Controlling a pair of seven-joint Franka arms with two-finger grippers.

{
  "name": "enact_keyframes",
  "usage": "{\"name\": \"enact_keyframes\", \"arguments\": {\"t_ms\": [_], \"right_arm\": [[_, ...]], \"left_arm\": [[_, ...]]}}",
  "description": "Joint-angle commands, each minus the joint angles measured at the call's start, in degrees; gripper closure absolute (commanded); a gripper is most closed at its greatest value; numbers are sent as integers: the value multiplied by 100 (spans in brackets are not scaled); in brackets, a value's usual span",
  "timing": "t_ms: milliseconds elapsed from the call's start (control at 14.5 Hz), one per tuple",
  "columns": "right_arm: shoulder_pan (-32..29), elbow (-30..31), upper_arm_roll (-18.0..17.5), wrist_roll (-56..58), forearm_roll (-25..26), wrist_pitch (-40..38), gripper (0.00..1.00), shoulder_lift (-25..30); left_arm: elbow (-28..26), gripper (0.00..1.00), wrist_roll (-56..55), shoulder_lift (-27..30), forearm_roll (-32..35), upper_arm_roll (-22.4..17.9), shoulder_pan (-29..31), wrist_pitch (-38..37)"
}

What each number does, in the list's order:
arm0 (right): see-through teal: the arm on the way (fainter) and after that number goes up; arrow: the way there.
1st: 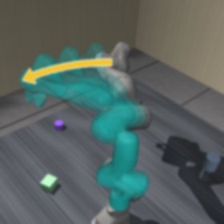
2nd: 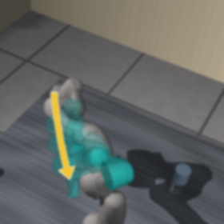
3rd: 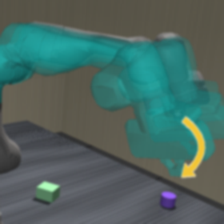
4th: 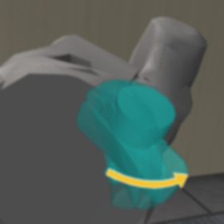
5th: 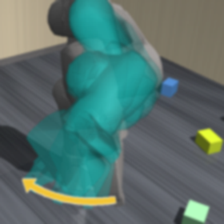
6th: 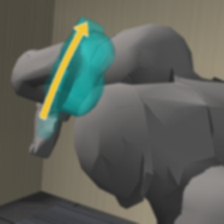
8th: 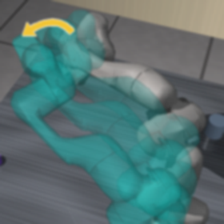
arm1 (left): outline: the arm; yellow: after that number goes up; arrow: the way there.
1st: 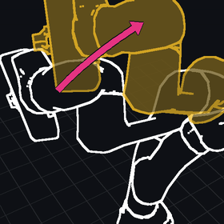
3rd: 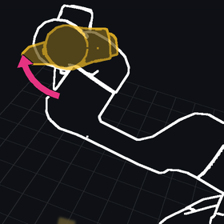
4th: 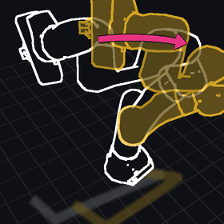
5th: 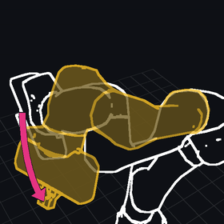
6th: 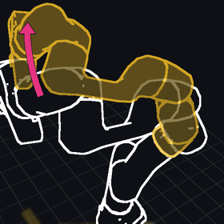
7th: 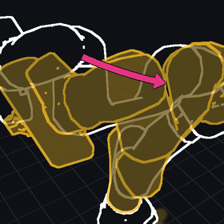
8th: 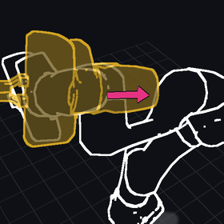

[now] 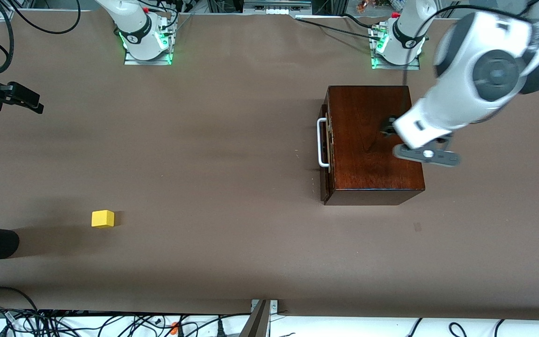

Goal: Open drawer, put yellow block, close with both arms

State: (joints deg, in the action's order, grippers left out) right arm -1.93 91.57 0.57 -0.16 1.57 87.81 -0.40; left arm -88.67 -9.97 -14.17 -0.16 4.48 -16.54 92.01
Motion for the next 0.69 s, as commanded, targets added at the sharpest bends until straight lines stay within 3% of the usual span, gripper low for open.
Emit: {"name": "enact_keyframes", "arguments": {"t_ms": [0, 346, 623], "right_arm": [[-44, 18, -22, -63, -61, -9, 0, 23], [-44, 18, -22, -63, -61, -9, 0, 14], [-44, 18, -22, -63, -61, -9, 0, 14]], "left_arm": [[271, 0, -696, -393, 25, -70, -611, 290], [280, 0, -2182, -911, 534, -79, -1701, 502], [271, 0, -2842, -1280, 1087, -79, -2159, 810]]}}
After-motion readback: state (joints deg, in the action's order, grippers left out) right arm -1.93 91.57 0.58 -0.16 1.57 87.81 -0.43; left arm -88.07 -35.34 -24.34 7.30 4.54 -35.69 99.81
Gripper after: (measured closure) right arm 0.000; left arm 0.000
